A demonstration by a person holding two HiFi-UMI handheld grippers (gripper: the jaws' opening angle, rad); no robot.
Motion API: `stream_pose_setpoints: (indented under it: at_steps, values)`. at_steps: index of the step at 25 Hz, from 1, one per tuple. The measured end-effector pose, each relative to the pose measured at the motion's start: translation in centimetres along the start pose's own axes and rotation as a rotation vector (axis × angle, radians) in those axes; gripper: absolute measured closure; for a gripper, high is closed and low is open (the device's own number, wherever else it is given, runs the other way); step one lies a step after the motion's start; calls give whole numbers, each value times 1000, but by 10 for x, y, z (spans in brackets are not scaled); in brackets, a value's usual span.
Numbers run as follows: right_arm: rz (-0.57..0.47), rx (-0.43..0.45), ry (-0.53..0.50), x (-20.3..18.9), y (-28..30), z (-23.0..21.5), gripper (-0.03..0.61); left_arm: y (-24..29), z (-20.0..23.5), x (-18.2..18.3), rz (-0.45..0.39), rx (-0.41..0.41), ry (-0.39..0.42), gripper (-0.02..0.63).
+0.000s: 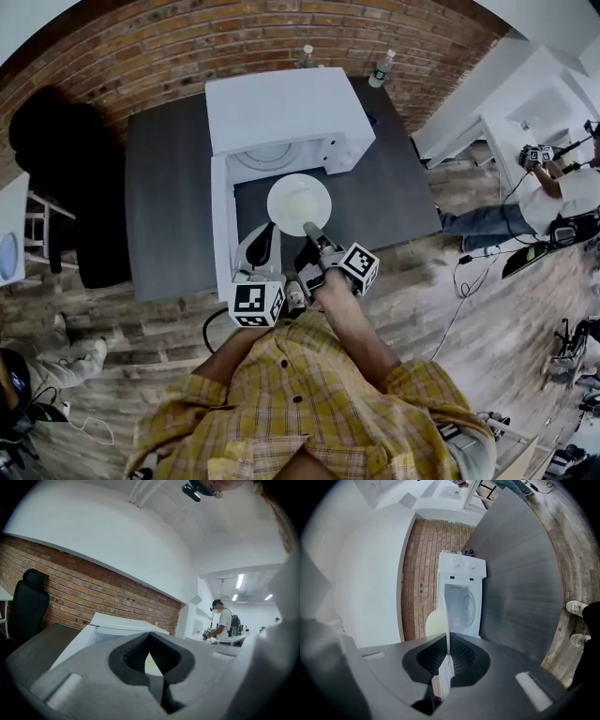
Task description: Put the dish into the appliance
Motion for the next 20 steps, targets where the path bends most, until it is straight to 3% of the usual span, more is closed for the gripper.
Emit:
stream_pose_setpoints:
  at_steps: [20]
  values:
    - [136, -42, 11, 39, 91, -52, 563, 60, 16, -2, 10, 113, 82, 615]
Point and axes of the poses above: the fingertips, and each gripper's own axes: y forward along the fingers, z to its left, x out of its top, the point moved 3 cm from there along -y, backward along the fingers, and after that the axes turned 11 degrees about -y, right-handed, at the moved point
